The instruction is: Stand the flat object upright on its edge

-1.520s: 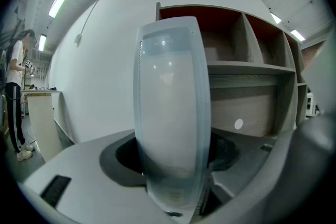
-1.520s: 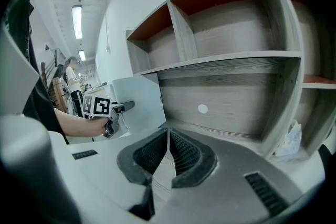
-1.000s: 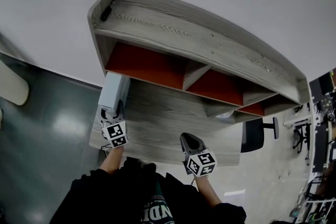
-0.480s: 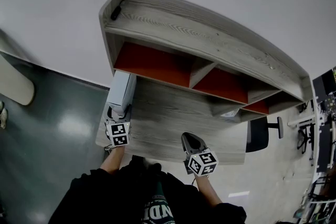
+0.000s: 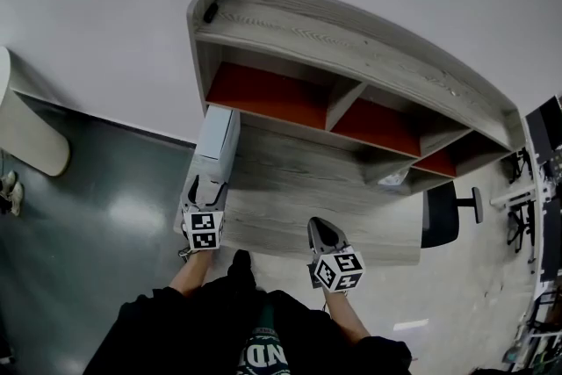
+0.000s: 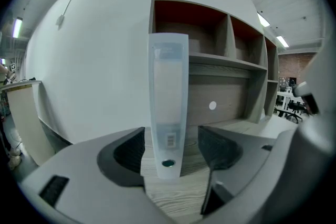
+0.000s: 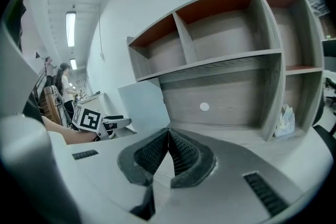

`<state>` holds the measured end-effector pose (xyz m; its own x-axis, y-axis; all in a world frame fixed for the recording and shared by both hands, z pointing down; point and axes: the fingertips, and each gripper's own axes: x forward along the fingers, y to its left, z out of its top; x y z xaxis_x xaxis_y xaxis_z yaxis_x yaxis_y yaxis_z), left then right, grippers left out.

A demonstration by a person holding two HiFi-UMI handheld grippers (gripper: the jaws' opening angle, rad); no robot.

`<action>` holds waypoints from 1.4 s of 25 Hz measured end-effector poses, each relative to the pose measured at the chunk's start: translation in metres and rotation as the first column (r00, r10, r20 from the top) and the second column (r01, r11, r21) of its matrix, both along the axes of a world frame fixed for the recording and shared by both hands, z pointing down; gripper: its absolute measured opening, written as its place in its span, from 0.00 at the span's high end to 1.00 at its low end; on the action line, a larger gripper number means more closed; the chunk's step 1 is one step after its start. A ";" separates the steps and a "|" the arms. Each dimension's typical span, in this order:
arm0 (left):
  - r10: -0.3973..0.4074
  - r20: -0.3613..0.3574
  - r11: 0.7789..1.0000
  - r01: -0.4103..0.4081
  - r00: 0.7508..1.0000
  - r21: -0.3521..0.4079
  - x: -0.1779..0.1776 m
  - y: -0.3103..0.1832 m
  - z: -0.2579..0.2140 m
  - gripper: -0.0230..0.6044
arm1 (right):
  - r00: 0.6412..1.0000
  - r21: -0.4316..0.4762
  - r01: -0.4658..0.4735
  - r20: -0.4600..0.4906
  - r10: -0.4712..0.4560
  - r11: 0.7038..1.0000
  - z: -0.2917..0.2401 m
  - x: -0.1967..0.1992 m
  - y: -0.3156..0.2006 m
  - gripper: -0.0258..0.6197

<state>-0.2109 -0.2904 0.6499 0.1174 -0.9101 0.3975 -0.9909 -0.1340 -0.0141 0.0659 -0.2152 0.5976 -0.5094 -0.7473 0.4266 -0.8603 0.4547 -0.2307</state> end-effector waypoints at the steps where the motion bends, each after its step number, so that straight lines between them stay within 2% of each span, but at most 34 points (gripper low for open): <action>1: 0.004 0.001 1.000 -0.004 1.000 0.002 -0.001 0.010 -0.002 0.46 | 1.000 0.002 -0.006 -0.002 0.006 1.000 -0.002 -0.001 0.005 0.91; 2: 0.007 0.006 1.000 -0.007 1.000 0.007 -0.002 0.020 -0.007 0.48 | 1.000 0.006 -0.012 0.000 0.012 1.000 -0.004 -0.002 0.009 0.91; 4: 0.017 0.023 0.999 -0.018 1.000 0.026 -0.004 0.042 -0.020 0.65 | 1.000 0.021 -0.022 0.013 0.021 1.000 -0.010 -0.006 0.019 0.91; 6: 0.042 0.029 0.998 -0.044 0.999 0.050 0.001 0.065 -0.034 0.75 | 0.999 0.043 -0.030 0.022 0.029 0.999 -0.017 -0.008 0.033 0.91; 8: 0.083 0.020 0.994 -0.085 0.996 0.068 0.010 0.090 -0.048 0.90 | 0.999 0.063 -0.031 0.023 0.030 0.997 -0.023 -0.009 0.052 0.91; 10: 0.154 -0.012 0.985 -0.152 0.988 0.078 0.025 0.116 -0.059 0.94 | 1.000 0.088 -0.023 0.016 0.021 0.996 -0.030 -0.006 0.073 0.91; 12: 0.209 -0.034 0.975 -0.205 0.977 0.087 0.037 0.142 -0.069 0.94 | 1.000 0.117 -0.020 0.002 0.020 0.993 -0.037 0.000 0.095 0.91; 18: 0.292 -0.058 0.954 -0.286 0.955 0.090 0.057 0.214 -0.097 0.94 | 0.998 0.155 -0.062 -0.022 0.066 0.986 -0.051 0.011 0.159 0.91; 23: 0.315 -0.051 0.947 -0.310 0.948 0.080 0.062 0.262 -0.102 0.94 | 0.997 0.166 -0.060 -0.034 0.067 0.984 -0.057 -0.002 0.208 0.91; 35: 0.359 -0.048 0.932 -0.356 0.932 0.067 0.046 0.288 -0.101 0.94 | 0.995 0.191 -0.082 -0.041 0.091 0.978 -0.071 -0.029 0.235 0.91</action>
<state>-0.1648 -0.0024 0.5487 0.4605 -0.8242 0.3297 -0.8769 -0.4801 0.0247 0.0374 0.0195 0.5262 -0.4213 -0.8570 0.2966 -0.9063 0.4094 -0.1046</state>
